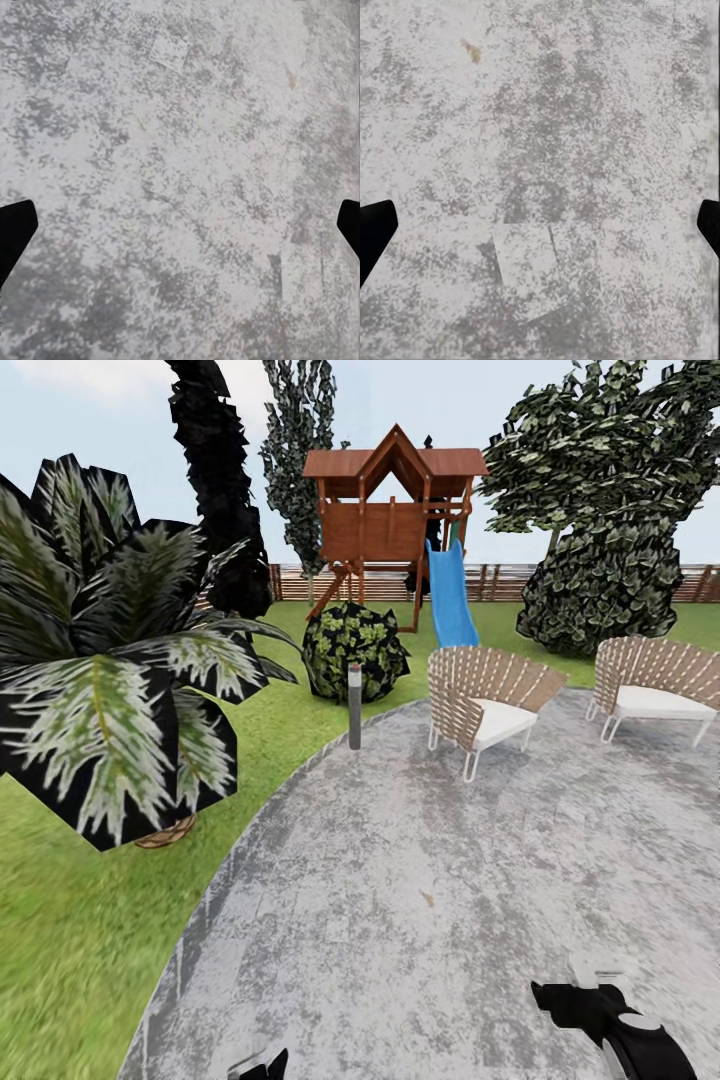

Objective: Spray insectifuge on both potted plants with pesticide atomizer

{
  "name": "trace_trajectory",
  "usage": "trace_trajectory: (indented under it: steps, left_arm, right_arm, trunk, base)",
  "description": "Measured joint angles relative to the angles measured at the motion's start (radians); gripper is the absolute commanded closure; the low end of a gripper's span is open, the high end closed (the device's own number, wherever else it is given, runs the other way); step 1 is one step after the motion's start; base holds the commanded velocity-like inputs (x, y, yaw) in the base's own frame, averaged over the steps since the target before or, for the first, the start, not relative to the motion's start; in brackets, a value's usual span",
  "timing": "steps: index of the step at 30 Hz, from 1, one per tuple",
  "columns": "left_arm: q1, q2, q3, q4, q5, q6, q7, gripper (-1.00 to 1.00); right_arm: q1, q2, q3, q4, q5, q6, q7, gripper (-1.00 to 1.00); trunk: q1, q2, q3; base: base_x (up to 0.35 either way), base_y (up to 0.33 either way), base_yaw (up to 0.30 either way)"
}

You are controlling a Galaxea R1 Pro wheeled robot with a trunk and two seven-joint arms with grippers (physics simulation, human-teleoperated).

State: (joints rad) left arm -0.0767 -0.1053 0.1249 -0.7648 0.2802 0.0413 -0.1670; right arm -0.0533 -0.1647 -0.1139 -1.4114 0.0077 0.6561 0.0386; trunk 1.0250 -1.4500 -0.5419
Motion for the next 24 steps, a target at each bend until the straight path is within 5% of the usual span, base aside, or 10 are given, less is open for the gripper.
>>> trace_trajectory:
  steps: [6,7,8,11,14,18,19,21,22,24]
  left_arm:
    - [0.000,0.002,0.001,0.004,0.001,0.000,0.001,-1.00]
    - [0.000,0.002,0.001,0.005,0.001,0.000,0.001,-1.00]
    - [0.000,0.003,0.001,0.009,-0.002,0.008,0.000,-1.00]
    - [0.000,0.001,-0.002,0.005,-0.005,0.071,-0.003,-1.00]
    - [0.000,0.002,-0.002,-0.002,-0.007,0.120,-0.020,-1.00]
    - [0.000,0.003,-0.008,-0.005,-0.010,0.092,-0.035,-1.00]
    - [0.000,0.004,-0.008,-0.005,-0.010,0.084,-0.054,-1.00]
    - [0.000,0.004,-0.008,-0.004,-0.010,0.083,-0.057,-1.00]
    - [0.000,0.004,-0.005,0.004,-0.011,0.085,-0.056,-1.00]
    - [0.000,0.004,-0.004,0.006,-0.012,0.089,-0.053,-1.00]
  right_arm:
    - [-0.005,-0.029,-0.016,-0.007,-0.004,-0.024,0.013,-1.00]
    - [-0.005,-0.029,-0.019,-0.008,-0.011,-0.046,0.027,-1.00]
    - [-0.004,-0.020,-0.064,-0.005,-0.024,-0.145,0.083,-1.00]
    - [-0.003,-0.017,-0.077,-0.001,-0.016,-0.174,0.095,-1.00]
    - [-0.003,-0.017,-0.069,0.000,-0.008,-0.170,0.093,-1.00]
    - [-0.003,-0.018,-0.070,-0.004,-0.006,-0.142,0.091,-1.00]
    - [-0.003,-0.022,-0.075,-0.004,0.016,-0.088,0.076,-1.00]
    - [-0.003,-0.024,-0.075,-0.004,0.031,-0.067,0.035,-1.00]
    - [-0.003,-0.024,-0.072,-0.004,0.046,-0.055,-0.050,-1.00]
    - [-0.003,-0.025,-0.071,-0.004,0.048,-0.052,-0.073,-1.00]
  trunk:
    - [0.000,0.000,0.000]
    - [0.000,0.000,0.000]
    - [0.000,0.000,0.000]
    - [0.000,0.000,0.000]
    - [0.000,0.000,0.000]
    - [0.000,0.000,0.000]
    - [0.000,0.000,0.000]
    - [0.000,0.000,0.000]
    - [0.000,0.000,0.000]
    - [0.000,0.000,0.000]
  base:
    - [-0.004,-0.003,-0.018]
    - [0.000,0.000,-0.262]
    - [0.000,0.000,-0.269]
    - [0.000,0.000,-0.289]
    - [0.000,0.000,-0.296]
    - [0.000,0.000,-0.296]
    - [0.000,0.000,-0.296]
    - [0.000,0.000,-0.296]
    - [0.000,0.000,-0.296]
    - [0.000,0.000,-0.296]
